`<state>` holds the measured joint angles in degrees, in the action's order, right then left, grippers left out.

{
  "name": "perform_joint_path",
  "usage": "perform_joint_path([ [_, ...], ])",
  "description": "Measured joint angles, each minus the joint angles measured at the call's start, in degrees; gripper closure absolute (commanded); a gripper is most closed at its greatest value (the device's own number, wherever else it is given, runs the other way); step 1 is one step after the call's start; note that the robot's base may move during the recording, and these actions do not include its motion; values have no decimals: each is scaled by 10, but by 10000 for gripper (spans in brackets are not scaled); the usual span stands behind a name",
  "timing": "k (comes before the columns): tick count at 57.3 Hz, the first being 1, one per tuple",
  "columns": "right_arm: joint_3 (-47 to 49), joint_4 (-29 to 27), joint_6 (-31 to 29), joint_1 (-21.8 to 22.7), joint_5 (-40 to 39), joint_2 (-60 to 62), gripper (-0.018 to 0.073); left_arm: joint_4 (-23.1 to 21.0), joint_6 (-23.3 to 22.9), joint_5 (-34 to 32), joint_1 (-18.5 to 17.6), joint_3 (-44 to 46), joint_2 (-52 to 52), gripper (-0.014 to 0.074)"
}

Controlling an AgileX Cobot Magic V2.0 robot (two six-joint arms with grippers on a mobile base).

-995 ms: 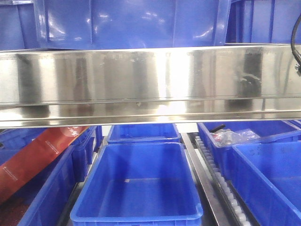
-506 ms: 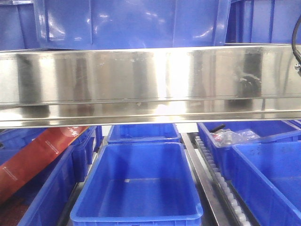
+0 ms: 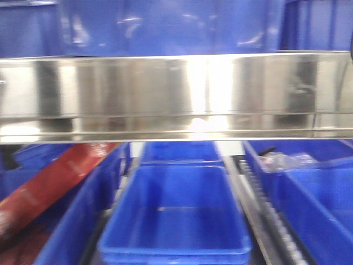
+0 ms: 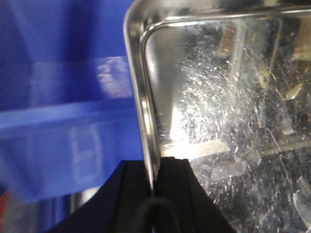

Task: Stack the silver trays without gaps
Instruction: 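Hold the tray in both grippers while driving away from the shelf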

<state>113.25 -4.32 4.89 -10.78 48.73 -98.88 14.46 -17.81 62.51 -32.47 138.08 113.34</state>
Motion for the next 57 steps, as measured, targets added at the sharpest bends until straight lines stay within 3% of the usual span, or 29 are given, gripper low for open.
perform_joint_path([
  [57, 2, 0, 0, 0, -2, 0, 639, 2, 1, -2, 0, 0, -1, 615],
])
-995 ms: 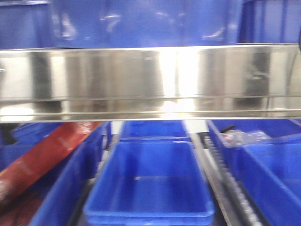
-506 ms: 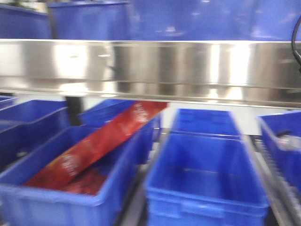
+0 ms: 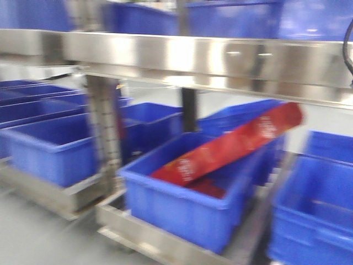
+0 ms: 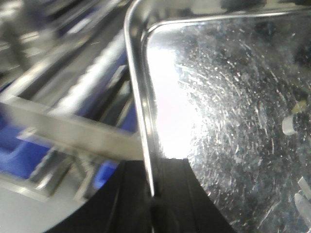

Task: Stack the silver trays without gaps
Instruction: 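Hold the tray in both grippers while driving away from the shelf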

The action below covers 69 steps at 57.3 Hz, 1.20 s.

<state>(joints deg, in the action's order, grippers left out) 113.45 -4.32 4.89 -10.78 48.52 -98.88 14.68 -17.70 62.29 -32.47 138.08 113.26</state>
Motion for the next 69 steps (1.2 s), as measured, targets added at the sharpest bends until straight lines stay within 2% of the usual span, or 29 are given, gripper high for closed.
perform_joint_path([
  [69, 0, -2, 0, 0, 0, 0, 639, 0, 0, 0, 0, 0, 0, 615],
])
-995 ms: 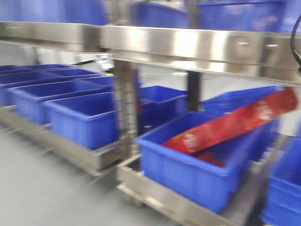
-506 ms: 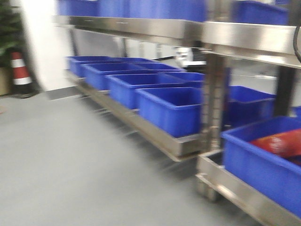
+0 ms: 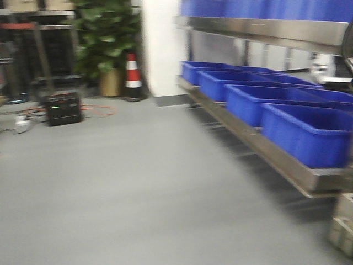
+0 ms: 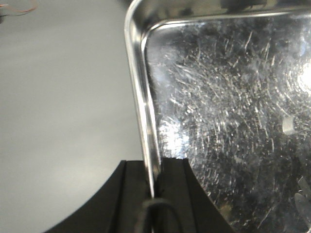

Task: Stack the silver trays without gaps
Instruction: 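Hold the tray in both grippers while driving away from the shelf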

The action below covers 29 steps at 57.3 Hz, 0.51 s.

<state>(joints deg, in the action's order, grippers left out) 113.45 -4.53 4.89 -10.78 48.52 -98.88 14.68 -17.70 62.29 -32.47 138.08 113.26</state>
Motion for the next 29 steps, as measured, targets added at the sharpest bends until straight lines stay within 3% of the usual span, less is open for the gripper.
perform_joint_path([
  [29, 0, 0, 0, 0, 0, 0, 639, 0, 0, 0, 0, 0, 0, 615],
])
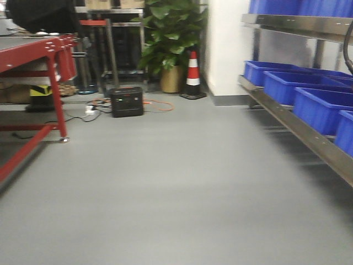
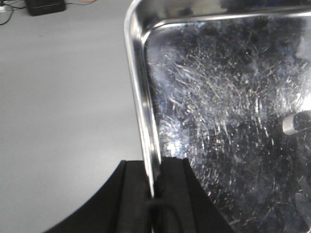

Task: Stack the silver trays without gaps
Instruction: 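Hold the tray in both grippers while driving away from the shelf, then keep holding the tray while driving past the plant to another shelf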

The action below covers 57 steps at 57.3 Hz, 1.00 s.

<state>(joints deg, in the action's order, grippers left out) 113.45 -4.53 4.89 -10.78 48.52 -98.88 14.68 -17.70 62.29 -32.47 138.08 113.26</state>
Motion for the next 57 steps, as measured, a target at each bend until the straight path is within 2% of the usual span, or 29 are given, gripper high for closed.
perform_joint_path([
  [57, 0, 0, 0, 0, 0, 0, 639, 0, 0, 0, 0, 0, 0, 615],
])
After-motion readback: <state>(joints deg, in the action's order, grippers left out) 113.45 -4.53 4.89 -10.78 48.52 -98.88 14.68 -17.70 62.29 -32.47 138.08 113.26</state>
